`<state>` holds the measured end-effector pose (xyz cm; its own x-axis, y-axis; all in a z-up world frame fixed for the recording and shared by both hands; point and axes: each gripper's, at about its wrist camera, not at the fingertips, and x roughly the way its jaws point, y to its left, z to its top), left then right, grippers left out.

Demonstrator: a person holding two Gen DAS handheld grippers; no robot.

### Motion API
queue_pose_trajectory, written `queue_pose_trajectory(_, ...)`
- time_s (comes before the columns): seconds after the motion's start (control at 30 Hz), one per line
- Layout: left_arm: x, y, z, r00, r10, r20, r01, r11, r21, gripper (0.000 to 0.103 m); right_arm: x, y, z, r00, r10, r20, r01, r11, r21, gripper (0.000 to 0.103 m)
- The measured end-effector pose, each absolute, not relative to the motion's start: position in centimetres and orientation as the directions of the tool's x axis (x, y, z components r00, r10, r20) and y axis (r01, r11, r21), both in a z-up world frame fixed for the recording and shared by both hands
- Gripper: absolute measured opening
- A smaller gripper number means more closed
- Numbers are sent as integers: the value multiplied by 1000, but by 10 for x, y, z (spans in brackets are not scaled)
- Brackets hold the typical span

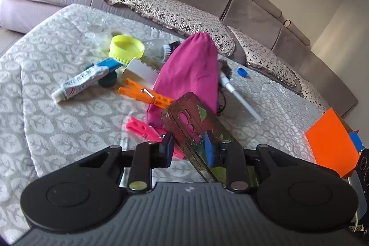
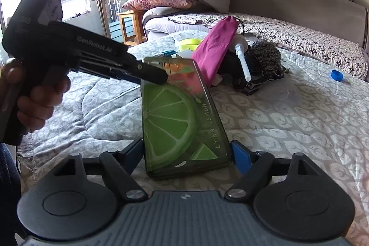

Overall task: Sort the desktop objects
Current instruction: 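Grasp the green lime phone case with the left gripper and lift it, then carry the phone case to the orange box and open the left gripper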

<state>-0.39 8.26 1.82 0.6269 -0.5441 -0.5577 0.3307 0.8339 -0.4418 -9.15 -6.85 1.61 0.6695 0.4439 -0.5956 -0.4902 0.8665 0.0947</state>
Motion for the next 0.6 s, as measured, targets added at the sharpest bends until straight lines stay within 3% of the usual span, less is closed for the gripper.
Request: queue_pose_trajectory(0.6, -46, 50, 75, 687, -572, -447, 400, 812, -425, 25, -150, -88, 90, 754, 365, -546, -451, 892, -26, 81)
